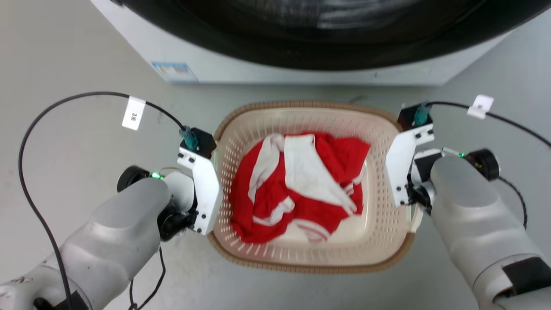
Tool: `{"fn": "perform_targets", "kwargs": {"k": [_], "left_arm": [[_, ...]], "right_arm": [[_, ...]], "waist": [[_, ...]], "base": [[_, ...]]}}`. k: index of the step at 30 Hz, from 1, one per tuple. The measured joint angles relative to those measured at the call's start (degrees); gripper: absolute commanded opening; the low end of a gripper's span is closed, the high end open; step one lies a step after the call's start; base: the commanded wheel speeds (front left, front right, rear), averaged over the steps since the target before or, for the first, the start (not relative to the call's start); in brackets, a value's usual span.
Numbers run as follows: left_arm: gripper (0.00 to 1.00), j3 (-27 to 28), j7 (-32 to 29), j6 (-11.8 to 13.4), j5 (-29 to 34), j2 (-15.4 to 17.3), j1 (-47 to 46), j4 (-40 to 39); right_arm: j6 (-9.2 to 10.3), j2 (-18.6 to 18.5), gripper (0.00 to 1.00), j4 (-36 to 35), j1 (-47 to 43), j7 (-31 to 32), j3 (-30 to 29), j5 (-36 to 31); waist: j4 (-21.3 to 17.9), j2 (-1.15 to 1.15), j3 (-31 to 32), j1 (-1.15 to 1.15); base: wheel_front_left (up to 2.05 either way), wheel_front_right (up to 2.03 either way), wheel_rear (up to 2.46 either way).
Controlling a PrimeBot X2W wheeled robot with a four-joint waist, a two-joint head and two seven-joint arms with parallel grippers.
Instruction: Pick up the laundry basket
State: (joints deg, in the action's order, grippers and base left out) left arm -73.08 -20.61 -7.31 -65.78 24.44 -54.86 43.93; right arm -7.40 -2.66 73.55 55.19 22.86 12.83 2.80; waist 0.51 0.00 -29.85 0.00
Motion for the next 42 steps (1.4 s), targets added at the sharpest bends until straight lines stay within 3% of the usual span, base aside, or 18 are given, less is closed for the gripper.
{"fn": "perform_targets", "kwargs": {"k": [11,23,32,42], "left_arm": [[0.00,-0.1,-13.3,0.1,-4.3,3.5,4.0,-5.7],[0.00,-0.1,-22.8,0.2,-9.0,4.0,7.5,-7.1],[0.00,-0.2,-26.2,0.2,-9.2,4.2,9.0,-7.9],[0.00,-0.2,-26.6,0.2,-9.2,3.6,9.1,-7.2]], "right_arm": [[-0.02,0.3,0.00,-0.9,-4.1,10.2,8.2,9.0],[-0.09,0.2,0.00,-1.6,-7.7,18.5,14.2,16.0],[0.00,0.2,0.00,-3.2,-8.2,23.7,20.2,18.4],[0.01,-0.3,0.00,-2.9,-8.4,23.7,21.8,21.7]], "waist": [[0.0,0.00,15.0,-0.01],[0.3,0.00,26.7,-0.02],[-0.1,0.00,30.7,-0.01],[-0.3,0.00,31.2,0.00]], "base": [[0.00,0.00,0.00],[0.00,0.00,0.00],[0.00,0.00,0.00],[0.00,0.00,0.00]]}}
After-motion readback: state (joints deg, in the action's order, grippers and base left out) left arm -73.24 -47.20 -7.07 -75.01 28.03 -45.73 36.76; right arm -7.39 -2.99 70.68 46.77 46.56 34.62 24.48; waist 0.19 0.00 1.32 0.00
